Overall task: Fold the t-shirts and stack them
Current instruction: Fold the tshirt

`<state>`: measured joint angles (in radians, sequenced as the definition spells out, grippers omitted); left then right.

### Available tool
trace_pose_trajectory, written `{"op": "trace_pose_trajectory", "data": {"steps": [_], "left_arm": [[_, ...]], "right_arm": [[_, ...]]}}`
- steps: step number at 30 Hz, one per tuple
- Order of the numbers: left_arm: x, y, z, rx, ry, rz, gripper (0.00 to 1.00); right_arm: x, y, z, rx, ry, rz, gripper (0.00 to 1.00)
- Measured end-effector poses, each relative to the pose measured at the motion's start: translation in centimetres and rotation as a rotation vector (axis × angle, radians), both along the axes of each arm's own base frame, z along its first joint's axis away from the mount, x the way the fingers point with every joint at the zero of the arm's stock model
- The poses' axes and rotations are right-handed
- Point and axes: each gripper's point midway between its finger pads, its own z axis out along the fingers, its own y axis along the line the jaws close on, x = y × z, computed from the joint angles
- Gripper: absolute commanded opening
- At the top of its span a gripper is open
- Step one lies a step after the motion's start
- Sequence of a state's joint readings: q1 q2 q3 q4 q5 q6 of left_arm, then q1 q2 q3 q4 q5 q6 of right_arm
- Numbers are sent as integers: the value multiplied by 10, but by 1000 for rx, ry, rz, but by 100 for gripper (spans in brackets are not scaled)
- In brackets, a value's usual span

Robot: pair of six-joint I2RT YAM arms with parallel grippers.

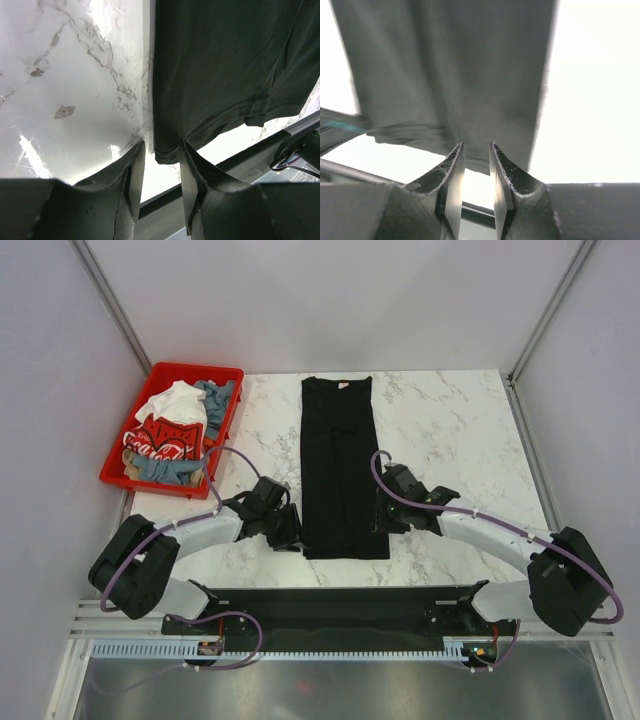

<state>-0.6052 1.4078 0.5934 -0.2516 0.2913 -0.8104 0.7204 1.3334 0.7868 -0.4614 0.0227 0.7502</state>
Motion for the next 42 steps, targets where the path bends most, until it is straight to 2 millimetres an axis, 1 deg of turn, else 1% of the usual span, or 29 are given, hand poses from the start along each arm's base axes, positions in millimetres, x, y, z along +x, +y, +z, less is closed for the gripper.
{"op": "trace_pose_trajectory", "data": {"steps": [1,2,3,4,6,8,12,13,16,18,21,24,25,27,29,30,31,33,35,36,37,40,42], "left_arm": [[0,-1,0,-2,1,-2,38],[0,-1,-1,-4,2,-3,37],[0,-1,-1,-3,3,-4,34],[0,-2,-2,-4,4,-5,32],[0,-3,-3,-4,5,-6,27],[1,-3,-4,-3,7,-7,24],[1,-3,-6,-1,11,-7,16],[1,-3,-6,-1,12,-7,13],[1,-3,-6,1,12,-6,10],[1,-3,-6,2,12,-7,10],[0,-3,-6,1,10,-7,10],[-2,-1,-5,1,5,-5,21],[-3,0,-4,0,3,-4,27],[-5,2,-1,-3,-6,-2,30],[-7,4,4,-10,-18,-1,34],[-8,5,6,-15,-26,0,36],[-8,5,9,-21,-35,1,39],[-7,4,14,-33,-49,2,40],[-7,4,15,-35,-48,3,40],[-7,4,15,-34,-46,4,41],[-8,4,14,-34,-45,4,41],[-8,4,13,-32,-40,5,41],[-9,4,10,-24,-27,6,41]], "right_arm": [[1,-11,-3,-12,8,-22,34],[0,-19,-5,-23,16,-36,33],[-4,-29,-11,-39,32,-46,29],[-4,-34,-14,-46,39,-57,29],[-11,-42,-22,-68,65,-59,29],[-18,-46,-29,-81,87,-49,29],[-30,-48,-40,-74,125,-29,30],[-32,-48,-42,-72,130,-27,30],[-40,-50,-51,-69,148,-22,29],[-40,-49,-51,-52,143,-21,27],[-41,-47,-51,-31,134,-18,19],[-43,-46,-51,-11,135,-18,10],[-44,-45,-51,-5,134,-16,6],[-45,-44,-51,6,135,-19,3],[-47,-44,-51,16,138,-23,6],[-48,-44,-51,19,140,-23,11],[-49,-44,-51,23,143,-27,20],[-51,-44,-51,32,147,-34,26],[-53,-44,-50,41,147,-39,30],[-54,-44,-49,44,147,-43,34],[-54,-44,-48,49,146,-48,37],[-55,-45,-47,58,145,-59,38],[-56,-45,-47,59,149,-62,36]]}}
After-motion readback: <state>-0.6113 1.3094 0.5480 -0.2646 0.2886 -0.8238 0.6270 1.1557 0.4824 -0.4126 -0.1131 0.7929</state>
